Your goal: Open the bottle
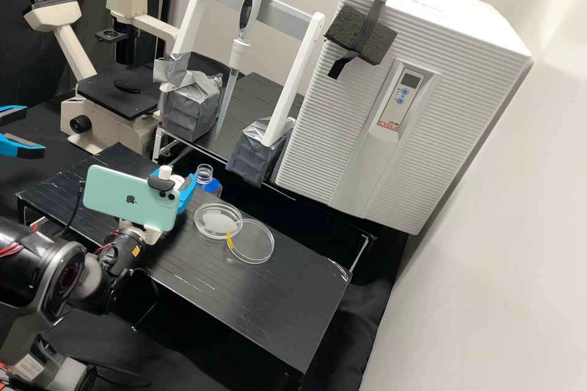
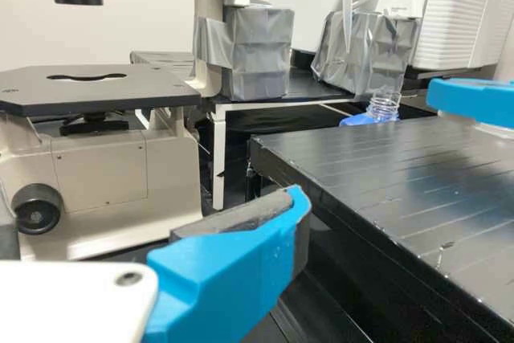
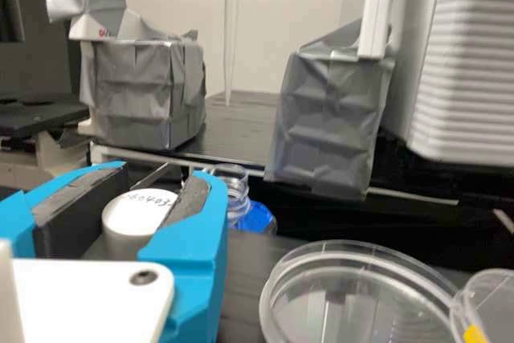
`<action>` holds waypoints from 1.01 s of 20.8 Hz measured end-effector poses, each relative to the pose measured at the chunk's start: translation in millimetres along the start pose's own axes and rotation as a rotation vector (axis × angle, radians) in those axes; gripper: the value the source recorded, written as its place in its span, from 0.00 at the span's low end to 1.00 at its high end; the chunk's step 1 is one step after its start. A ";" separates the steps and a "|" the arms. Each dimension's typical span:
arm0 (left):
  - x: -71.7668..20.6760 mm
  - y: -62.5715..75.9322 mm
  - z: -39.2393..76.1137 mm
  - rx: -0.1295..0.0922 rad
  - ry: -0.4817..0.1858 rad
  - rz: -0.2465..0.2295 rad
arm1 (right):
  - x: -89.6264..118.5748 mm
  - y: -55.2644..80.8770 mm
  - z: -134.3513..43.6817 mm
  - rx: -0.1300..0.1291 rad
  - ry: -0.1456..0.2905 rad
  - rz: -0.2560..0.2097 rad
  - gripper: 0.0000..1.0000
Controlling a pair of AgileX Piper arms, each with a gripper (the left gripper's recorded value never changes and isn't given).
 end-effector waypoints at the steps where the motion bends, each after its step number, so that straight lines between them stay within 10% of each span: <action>1: 0.0 0.0 0.0 0.000 0.000 0.000 | 0.5 -2.0 0.0 0.000 0.000 -0.010 0.00; 18: 0.0 0.0 0.0 0.000 0.000 0.000 | 3.0 -8.8 5.0 -0.035 -0.033 -0.022 0.00; 19: 0.0 0.0 0.0 0.000 0.000 0.000 | 3.0 -8.8 5.0 -0.035 -0.033 -0.022 1.00; 21: 0.0 0.0 0.0 0.000 0.000 0.000 | 3.0 -8.7 5.2 -0.035 -0.034 -0.021 1.00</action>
